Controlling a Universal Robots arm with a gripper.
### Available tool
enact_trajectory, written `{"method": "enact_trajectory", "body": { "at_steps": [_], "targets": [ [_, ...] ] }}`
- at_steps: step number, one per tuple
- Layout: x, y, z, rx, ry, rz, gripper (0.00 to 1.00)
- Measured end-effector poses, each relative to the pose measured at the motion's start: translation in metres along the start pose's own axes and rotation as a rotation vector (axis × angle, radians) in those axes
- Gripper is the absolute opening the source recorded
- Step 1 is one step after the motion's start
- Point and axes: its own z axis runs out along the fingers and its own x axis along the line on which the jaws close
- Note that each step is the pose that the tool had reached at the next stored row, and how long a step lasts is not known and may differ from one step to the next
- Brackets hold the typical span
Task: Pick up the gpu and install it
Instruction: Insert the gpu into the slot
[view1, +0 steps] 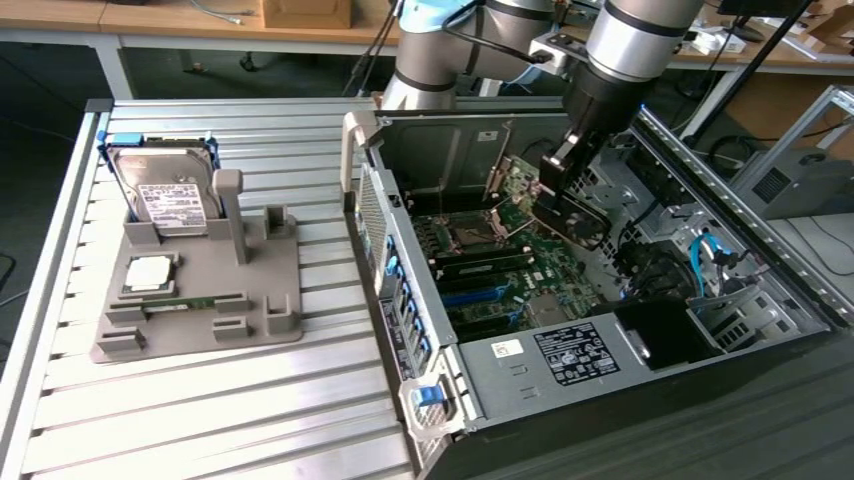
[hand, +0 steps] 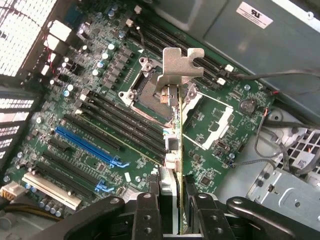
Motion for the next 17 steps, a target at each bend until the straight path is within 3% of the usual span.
{"method": "enact_trajectory", "body": {
  "at_steps": [17],
  "targets": [
    [0.0000,0.0000,0.0006,-0.0017,-0.0017,-0.146,0.30]
  ]
}}
